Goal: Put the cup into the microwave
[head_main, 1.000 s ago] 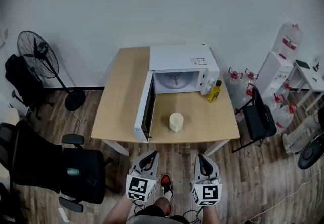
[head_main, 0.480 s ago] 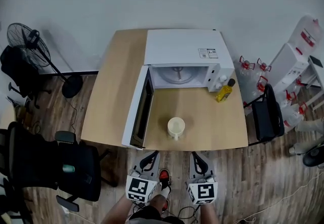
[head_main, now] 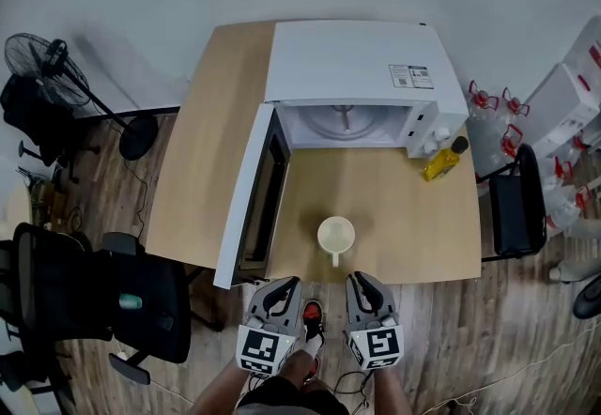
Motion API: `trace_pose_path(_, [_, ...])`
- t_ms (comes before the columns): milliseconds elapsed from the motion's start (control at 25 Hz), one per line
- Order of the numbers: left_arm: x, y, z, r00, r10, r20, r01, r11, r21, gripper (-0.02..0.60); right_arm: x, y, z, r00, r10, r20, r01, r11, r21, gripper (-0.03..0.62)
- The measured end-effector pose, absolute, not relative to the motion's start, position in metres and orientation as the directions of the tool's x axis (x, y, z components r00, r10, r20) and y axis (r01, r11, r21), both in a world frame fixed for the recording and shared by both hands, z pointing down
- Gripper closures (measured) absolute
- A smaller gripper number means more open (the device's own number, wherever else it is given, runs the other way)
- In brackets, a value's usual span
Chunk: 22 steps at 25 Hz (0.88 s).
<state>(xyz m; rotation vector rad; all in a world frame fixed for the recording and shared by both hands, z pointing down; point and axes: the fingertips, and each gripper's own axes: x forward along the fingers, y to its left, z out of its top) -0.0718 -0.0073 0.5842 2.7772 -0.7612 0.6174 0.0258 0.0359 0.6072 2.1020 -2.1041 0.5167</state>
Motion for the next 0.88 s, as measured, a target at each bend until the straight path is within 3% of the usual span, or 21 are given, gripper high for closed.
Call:
trace_pose_path(40, [-0.070,-0.009,0.587,0.780,-0.440,0.446,-0.524,-0.848,0.079,0.557,0.023,0.032,0.612,-0.048,-0.943,0.328,-0.987,-0.006,-0.161,0.555])
trace_pose_path(120, [-0.068,-0.011,0.592,0.777,-0.437,0.453,-0.525,-0.847,0.084,0.557,0.019,0.026,0.623,-0.086,-0.937,0.339,-0.984,0.027,-0.175,0.462])
trace_pose_path(320, [-0.064,-0.019,0.602,0.768,-0.438,0.467,-0.533,-0.842,0.088,0.557,0.011,0.011,0.646,-0.145,-0.918,0.369,-0.979,0.078,-0.191,0.403])
trace_pose_path(880, [-0.063,-0.026,0.617,0.766,-0.427,0.480,-0.541,-0.832,0.125,0.557,-0.006,-0.014,0.678,-0.213,-0.885,0.415,-0.971,0.145,-0.190,0.399])
